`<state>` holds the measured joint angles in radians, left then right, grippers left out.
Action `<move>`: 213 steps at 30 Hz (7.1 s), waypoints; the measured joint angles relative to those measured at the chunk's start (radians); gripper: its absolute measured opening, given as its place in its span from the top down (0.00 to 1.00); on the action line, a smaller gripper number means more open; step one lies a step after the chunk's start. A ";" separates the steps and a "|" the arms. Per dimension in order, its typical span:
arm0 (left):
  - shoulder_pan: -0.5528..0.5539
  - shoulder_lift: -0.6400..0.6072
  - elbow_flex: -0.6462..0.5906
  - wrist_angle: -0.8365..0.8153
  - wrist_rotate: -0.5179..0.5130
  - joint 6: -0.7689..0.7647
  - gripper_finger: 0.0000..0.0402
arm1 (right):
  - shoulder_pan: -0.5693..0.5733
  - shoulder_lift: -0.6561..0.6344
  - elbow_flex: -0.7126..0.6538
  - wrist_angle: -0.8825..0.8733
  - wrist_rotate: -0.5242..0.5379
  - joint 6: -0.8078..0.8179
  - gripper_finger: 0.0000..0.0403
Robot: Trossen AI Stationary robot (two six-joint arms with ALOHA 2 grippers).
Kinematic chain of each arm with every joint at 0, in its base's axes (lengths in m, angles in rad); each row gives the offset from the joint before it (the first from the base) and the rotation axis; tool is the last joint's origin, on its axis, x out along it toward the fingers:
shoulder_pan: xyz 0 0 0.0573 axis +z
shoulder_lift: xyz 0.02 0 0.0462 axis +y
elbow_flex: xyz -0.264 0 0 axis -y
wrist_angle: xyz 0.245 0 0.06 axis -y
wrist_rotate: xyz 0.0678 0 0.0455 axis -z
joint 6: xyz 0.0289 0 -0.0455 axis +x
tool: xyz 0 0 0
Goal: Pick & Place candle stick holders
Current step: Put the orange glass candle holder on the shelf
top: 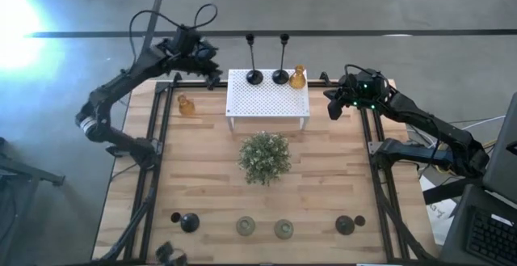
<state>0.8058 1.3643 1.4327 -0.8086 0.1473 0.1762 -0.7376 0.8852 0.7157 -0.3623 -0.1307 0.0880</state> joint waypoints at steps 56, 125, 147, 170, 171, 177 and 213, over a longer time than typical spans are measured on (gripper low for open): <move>-0.285 -0.597 -1.050 0.308 -0.431 -0.884 0.65 | 0.000 0.000 -0.007 0.055 0.002 -0.070 0.98; -0.307 -0.527 -1.225 0.645 -0.805 -0.823 0.30 | 0.000 0.000 -0.008 0.142 0.004 -0.092 0.98; -0.206 -0.239 -1.293 1.138 -0.925 -0.670 0.27 | 0.000 0.000 -0.008 0.141 0.003 -0.092 0.98; -0.146 0.022 -1.292 1.478 -1.021 -0.648 0.30 | 0.000 0.000 -0.008 0.141 0.002 -0.092 0.98; -0.146 0.024 -1.292 1.479 -1.033 -0.648 0.32 | 0.000 0.000 -0.008 0.141 0.002 -0.092 0.98; -0.146 0.026 -1.292 1.496 -1.054 -0.649 0.46 | 0.000 0.000 -0.008 0.141 0.002 -0.092 0.98; -0.147 0.012 -1.287 1.570 -0.890 -0.552 0.71 | 0.000 0.000 -0.008 0.143 0.000 -0.096 0.98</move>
<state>0.6589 1.3765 0.1459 0.7611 -0.7429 -0.3757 -0.7377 0.8848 0.7082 -0.2195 -0.1303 -0.0078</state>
